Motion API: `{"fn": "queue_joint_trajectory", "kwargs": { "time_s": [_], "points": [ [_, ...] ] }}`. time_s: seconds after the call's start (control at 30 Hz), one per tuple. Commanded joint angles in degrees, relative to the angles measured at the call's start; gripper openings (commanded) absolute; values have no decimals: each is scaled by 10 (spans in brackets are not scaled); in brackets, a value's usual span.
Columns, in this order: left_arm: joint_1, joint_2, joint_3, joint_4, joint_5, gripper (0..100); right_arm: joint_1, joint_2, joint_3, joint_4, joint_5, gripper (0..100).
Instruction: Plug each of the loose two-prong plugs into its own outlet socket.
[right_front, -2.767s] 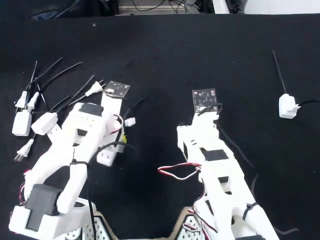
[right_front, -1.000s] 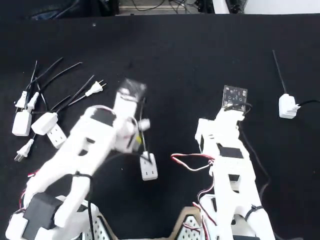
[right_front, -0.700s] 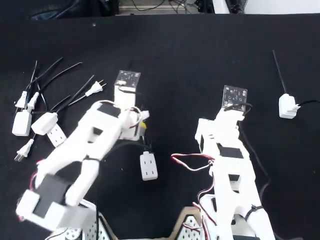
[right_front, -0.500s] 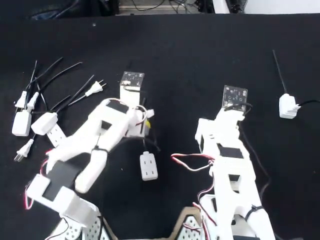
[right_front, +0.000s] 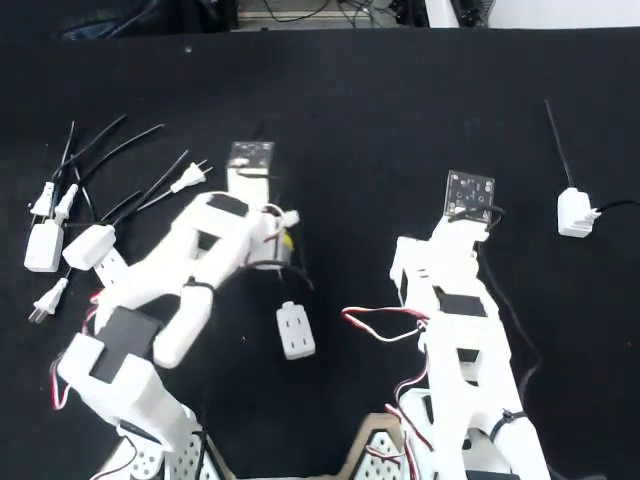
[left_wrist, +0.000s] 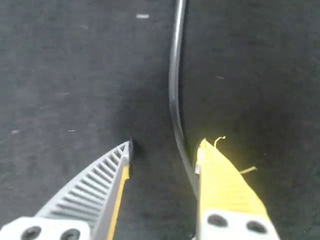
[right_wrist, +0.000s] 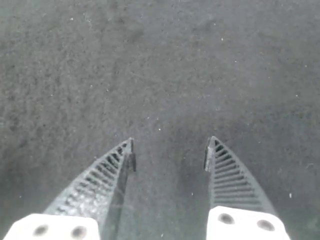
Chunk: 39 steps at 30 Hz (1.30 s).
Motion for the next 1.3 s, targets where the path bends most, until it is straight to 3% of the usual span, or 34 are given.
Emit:
{"fn": "queue_joint_trajectory", "kwargs": {
  "time_s": [0.0,0.23,0.47,0.6,0.7,0.9,1.0,1.1,1.27],
  "points": [
    [-59,-12,-3,30,3,210,9,-17,-44,2,-5,215],
    [-137,-71,56,88,-4,210,9,-17,-44,1,-5,215],
    [-237,-186,116,91,-99,209,9,-17,-44,1,-5,215],
    [-251,-291,110,127,-140,211,9,-17,-44,1,-5,215],
    [-214,-366,119,177,-195,213,11,-17,-46,1,-5,215],
    [-27,-432,227,200,-362,210,50,-15,-72,31,-10,215],
    [56,-433,277,147,-343,212,53,-14,-78,44,-10,215],
    [110,-433,316,60,-279,214,52,-14,-78,44,-10,215],
    [135,-432,358,-76,-184,214,52,-14,-78,44,-10,215]
  ]
}}
